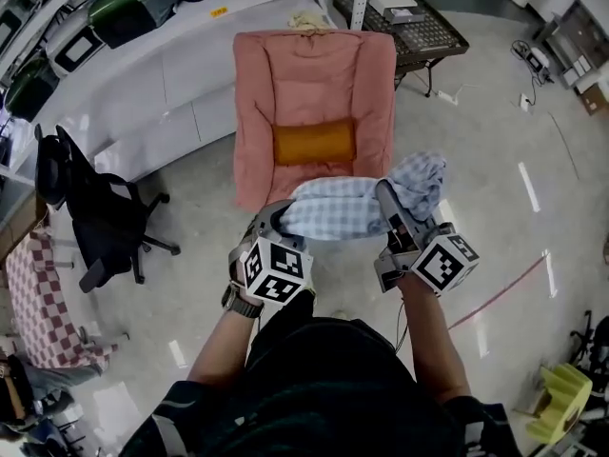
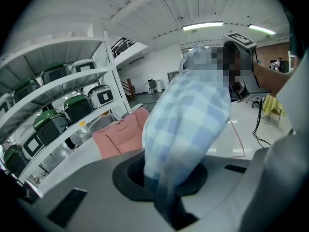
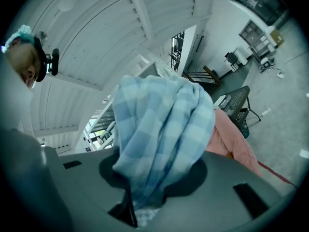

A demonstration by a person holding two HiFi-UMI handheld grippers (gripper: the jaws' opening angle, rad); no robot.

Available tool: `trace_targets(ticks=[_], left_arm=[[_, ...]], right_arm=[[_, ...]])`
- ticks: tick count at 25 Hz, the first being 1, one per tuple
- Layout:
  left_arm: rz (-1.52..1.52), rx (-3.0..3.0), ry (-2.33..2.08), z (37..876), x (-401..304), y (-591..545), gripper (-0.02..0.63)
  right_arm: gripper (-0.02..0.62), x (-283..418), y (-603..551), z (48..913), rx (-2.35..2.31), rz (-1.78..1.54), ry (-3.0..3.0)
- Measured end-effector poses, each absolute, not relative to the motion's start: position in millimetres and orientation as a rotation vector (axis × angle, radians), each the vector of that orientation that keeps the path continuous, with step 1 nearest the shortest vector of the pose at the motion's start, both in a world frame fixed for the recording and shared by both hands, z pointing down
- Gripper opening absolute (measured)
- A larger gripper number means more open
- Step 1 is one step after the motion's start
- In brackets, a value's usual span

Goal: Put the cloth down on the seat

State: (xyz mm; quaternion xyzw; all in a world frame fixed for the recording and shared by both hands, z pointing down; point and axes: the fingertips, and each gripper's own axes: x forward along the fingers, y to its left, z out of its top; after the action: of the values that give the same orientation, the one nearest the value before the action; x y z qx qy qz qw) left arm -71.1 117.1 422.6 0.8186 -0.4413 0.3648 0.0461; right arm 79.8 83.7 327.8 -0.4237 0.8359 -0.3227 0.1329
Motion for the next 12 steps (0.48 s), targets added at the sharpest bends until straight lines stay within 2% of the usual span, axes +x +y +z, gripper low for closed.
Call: trace_targets(ticks=[6, 12], left_arm=[[1.242, 2.527, -1.200, 464, -95, 52, 0.048], [1.301, 2.533, -1.041, 510, -86, 10, 0.048]], right_arm=[[0.133, 58, 19, 371, -1.323, -0.995, 2.399], [0.135, 65, -21, 418, -1.414, -1.073, 2.376]])
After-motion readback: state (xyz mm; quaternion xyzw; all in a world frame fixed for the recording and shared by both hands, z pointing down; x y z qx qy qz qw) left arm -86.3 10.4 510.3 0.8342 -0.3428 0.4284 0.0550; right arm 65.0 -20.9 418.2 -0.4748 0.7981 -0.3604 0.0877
